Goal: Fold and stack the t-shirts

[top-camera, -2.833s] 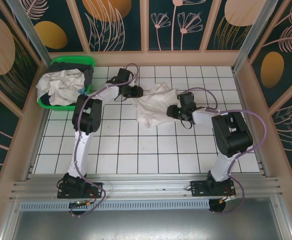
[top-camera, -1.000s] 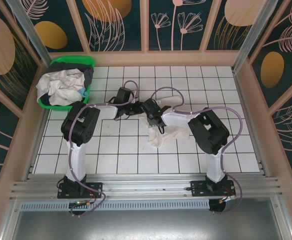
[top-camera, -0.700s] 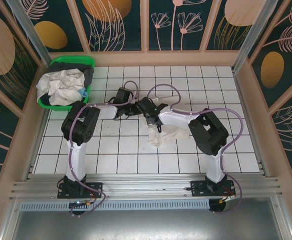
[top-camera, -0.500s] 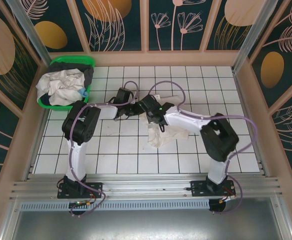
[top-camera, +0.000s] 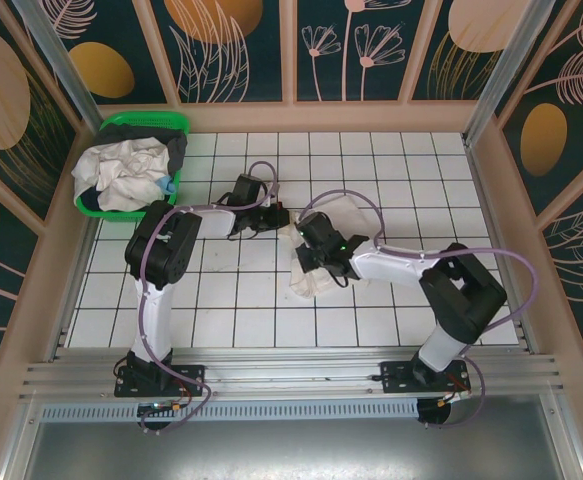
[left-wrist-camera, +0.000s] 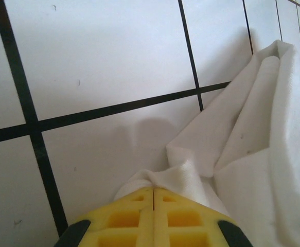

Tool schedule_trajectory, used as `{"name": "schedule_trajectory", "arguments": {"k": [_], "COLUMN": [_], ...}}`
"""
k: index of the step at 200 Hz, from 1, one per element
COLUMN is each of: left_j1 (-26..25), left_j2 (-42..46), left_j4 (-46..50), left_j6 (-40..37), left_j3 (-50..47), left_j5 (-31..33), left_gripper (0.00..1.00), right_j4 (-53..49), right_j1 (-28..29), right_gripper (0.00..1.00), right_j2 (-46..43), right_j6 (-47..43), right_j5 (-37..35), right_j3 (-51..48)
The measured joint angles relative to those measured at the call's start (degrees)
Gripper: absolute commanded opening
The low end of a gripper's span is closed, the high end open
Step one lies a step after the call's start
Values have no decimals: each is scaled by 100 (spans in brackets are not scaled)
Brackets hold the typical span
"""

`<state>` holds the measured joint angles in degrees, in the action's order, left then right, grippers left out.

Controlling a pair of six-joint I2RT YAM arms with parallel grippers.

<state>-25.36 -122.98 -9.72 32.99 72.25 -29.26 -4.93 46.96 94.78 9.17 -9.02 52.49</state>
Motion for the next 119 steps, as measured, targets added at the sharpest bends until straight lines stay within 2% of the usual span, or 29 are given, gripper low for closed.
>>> {"name": "schedule_trajectory", "arguments": {"k": [19, 24, 29, 35, 49, 84, 98, 119], "left_j1": [26, 35, 46, 52, 68, 118, 144, 146], "left_j2": [0, 0, 0, 0, 13, 323, 619, 1071], "left_j4": [59, 79, 98, 122, 168, 667, 938, 1235], "left_j6": [0, 0, -2, -2, -2, -114, -199, -304], "left_j3": [20, 26, 37, 48, 57, 57, 61, 157], "left_j5": [-13, -13, -13, -13, -11, 188, 415, 782], "left_gripper": [3, 5, 8, 9, 9, 23, 25, 23], "right_j4": [317, 402, 494, 590, 673, 758, 846, 1023], "right_j1": [7, 9, 9, 9, 13, 20, 26, 42], "right_gripper": [0, 7, 19, 24, 24, 31, 37, 39], "right_j2": [44, 44, 44, 44, 44, -92, -461, -1307], "right_j6": [-122, -144, -170, -212, -289, -280, -243, -114], "right_j5": [205, 256, 306, 365, 509, 887, 1069, 1231], "right_j3": [-151, -203, -262, -337, -448, -503, -671, -1040]}}
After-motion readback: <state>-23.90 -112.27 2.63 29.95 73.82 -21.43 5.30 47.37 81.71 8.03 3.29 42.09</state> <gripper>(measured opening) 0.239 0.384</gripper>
